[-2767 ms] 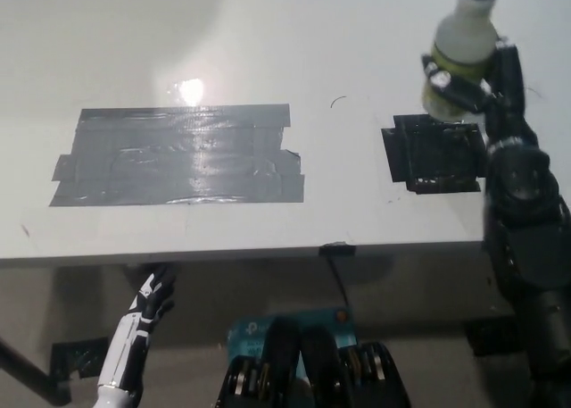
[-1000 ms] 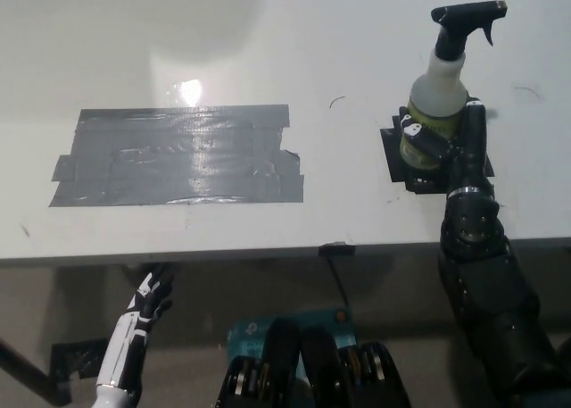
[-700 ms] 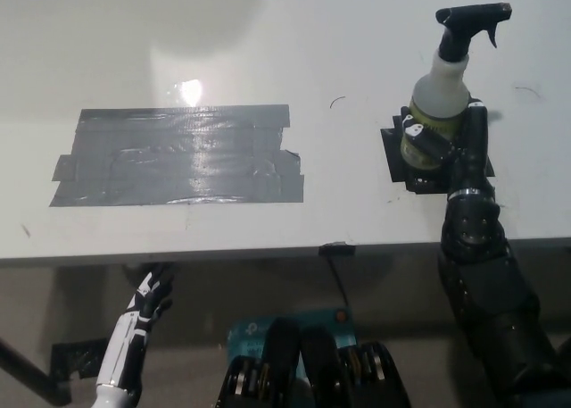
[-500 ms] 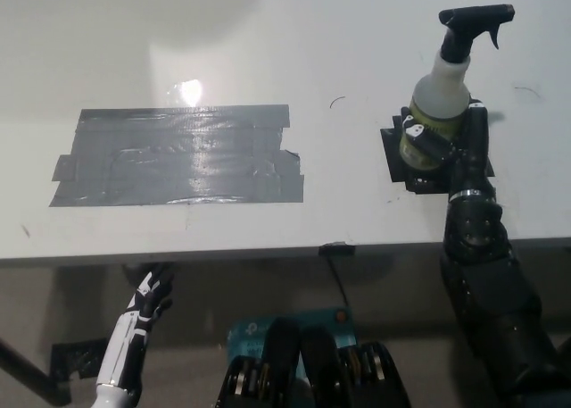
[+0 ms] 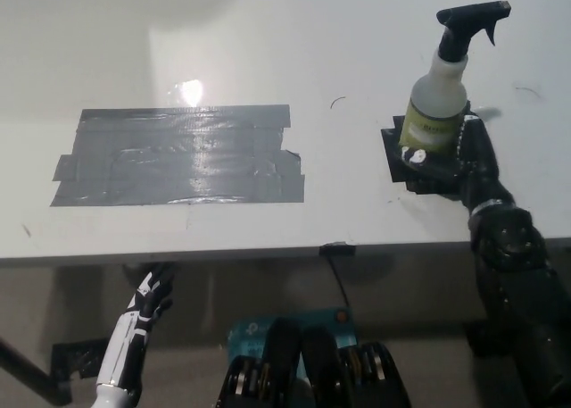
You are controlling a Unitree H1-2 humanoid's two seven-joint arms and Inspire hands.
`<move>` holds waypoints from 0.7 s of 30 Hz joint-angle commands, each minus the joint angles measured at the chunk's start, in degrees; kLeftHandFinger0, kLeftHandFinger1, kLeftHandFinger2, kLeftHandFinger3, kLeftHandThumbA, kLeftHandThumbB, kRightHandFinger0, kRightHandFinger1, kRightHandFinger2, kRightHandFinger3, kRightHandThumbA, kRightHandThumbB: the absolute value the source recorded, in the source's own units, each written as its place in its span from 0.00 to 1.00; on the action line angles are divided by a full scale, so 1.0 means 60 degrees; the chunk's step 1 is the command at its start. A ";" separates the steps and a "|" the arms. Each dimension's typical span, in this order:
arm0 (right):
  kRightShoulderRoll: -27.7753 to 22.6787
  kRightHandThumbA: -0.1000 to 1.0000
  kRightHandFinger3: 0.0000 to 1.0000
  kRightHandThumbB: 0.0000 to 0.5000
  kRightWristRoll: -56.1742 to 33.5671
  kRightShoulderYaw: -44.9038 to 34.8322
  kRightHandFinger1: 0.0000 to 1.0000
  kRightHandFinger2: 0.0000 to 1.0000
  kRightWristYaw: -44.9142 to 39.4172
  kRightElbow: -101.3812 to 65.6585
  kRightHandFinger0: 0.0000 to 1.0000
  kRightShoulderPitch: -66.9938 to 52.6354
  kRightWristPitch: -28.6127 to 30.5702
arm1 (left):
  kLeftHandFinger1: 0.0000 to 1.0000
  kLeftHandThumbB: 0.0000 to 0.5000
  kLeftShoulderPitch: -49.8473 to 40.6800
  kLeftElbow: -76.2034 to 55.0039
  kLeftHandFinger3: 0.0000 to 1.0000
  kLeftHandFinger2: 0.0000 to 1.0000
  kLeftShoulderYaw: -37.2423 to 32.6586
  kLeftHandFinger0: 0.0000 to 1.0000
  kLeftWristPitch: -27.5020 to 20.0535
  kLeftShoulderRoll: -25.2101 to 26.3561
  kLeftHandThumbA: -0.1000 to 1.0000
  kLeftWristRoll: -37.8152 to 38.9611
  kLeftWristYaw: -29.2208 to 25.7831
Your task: A person hands a spray bottle to the robot which it grabs with its right hand and places on the black spot infront of it on the table
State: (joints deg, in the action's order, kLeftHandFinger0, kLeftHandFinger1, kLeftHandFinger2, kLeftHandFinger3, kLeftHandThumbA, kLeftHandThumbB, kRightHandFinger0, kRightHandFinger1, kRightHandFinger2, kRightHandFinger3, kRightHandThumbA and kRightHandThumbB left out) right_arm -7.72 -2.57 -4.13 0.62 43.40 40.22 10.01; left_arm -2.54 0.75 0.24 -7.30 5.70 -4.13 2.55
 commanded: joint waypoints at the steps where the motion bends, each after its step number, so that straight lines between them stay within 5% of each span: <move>1: -0.0659 1.00 1.00 0.82 -0.1337 -0.0291 1.00 1.00 -0.1641 -0.2025 1.00 -0.0295 -0.0767 | 1.00 0.17 0.0129 -0.0126 1.00 1.00 -0.0038 1.00 -0.0174 0.0003 1.00 -0.0083 -0.0068; 4: -0.0839 1.00 1.00 0.74 -0.1426 -0.0373 1.00 1.00 -0.1693 -0.2568 1.00 -0.0494 -0.0897 | 1.00 0.14 0.0117 -0.0153 1.00 1.00 -0.0038 1.00 -0.0164 -0.0006 1.00 -0.0038 -0.0044; 8: -0.1160 1.00 1.00 0.98 -0.1705 -0.0756 1.00 1.00 -0.1495 -0.4186 1.00 -0.1134 -0.1499 | 1.00 0.16 0.0119 -0.0138 1.00 1.00 -0.0043 1.00 -0.0175 -0.0005 1.00 -0.0050 -0.0045; 11: -0.1351 1.00 1.00 0.89 -0.2352 -0.1446 1.00 1.00 -0.1246 -0.5662 1.00 -0.1859 -0.2045 | 1.00 0.16 0.0181 -0.0095 1.00 1.00 -0.0042 1.00 -0.0155 0.0058 1.00 -0.0074 -0.0017; 13: -0.1472 1.00 1.00 1.00 -0.2664 -0.1665 1.00 1.00 -0.1307 -0.6275 1.00 -0.2205 -0.2363 | 1.00 0.15 0.0185 -0.0108 1.00 1.00 -0.0043 1.00 -0.0128 0.0052 1.00 -0.0090 -0.0027; 15: -0.1427 1.00 1.00 0.93 -0.2859 -0.1844 1.00 1.00 -0.1344 -0.7173 1.00 -0.2853 -0.2344 | 1.00 0.16 0.0237 -0.0111 1.00 1.00 -0.0038 1.00 -0.0075 0.0082 1.00 -0.0117 -0.0021; 21: -0.0928 1.00 1.00 0.97 -0.3122 -0.1446 1.00 1.00 -0.1458 -0.9591 1.00 -0.4542 -0.2566 | 1.00 0.15 0.0218 -0.0104 1.00 1.00 -0.0022 1.00 -0.0060 0.0110 0.99 -0.0085 0.0003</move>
State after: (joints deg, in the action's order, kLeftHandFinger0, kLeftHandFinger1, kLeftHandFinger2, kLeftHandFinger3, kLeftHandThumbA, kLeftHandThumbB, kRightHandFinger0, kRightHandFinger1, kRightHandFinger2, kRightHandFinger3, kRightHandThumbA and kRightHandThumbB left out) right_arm -14.35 -15.12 -13.47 -6.24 0.47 18.95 -1.92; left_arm -2.14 0.77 0.22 -7.17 5.78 -4.39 2.55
